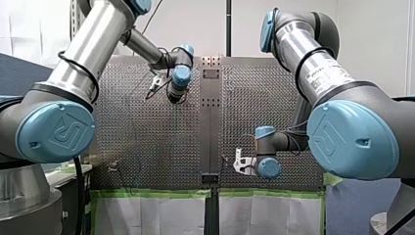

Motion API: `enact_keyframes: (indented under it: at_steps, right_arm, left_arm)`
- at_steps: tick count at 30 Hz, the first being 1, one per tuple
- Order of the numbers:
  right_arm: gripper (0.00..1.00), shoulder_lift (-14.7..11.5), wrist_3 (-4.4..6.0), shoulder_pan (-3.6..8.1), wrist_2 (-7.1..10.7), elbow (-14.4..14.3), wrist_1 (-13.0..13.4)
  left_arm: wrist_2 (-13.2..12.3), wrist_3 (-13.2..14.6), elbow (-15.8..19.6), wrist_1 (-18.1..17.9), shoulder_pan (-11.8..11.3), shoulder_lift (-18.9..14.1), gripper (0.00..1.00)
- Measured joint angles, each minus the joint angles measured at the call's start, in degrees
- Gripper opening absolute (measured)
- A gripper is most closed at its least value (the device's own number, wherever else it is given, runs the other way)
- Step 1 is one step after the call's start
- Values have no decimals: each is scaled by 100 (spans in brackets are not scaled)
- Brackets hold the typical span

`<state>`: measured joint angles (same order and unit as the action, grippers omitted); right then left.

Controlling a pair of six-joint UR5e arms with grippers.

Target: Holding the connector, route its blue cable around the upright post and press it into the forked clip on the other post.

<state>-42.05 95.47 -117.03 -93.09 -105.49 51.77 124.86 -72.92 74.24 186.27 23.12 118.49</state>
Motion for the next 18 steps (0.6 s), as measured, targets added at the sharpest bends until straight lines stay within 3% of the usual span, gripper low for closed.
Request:
enact_keyframes:
  at_steps: [7, 18]
  right_arm:
    - [0, 0, 0, 0, 0, 1, 9]
    - [0, 1, 3, 0, 5, 2, 28]
  left_arm:
    - [30, 66, 14, -122, 76, 329, 100]
    - [313, 284, 145, -225, 158, 660, 100]
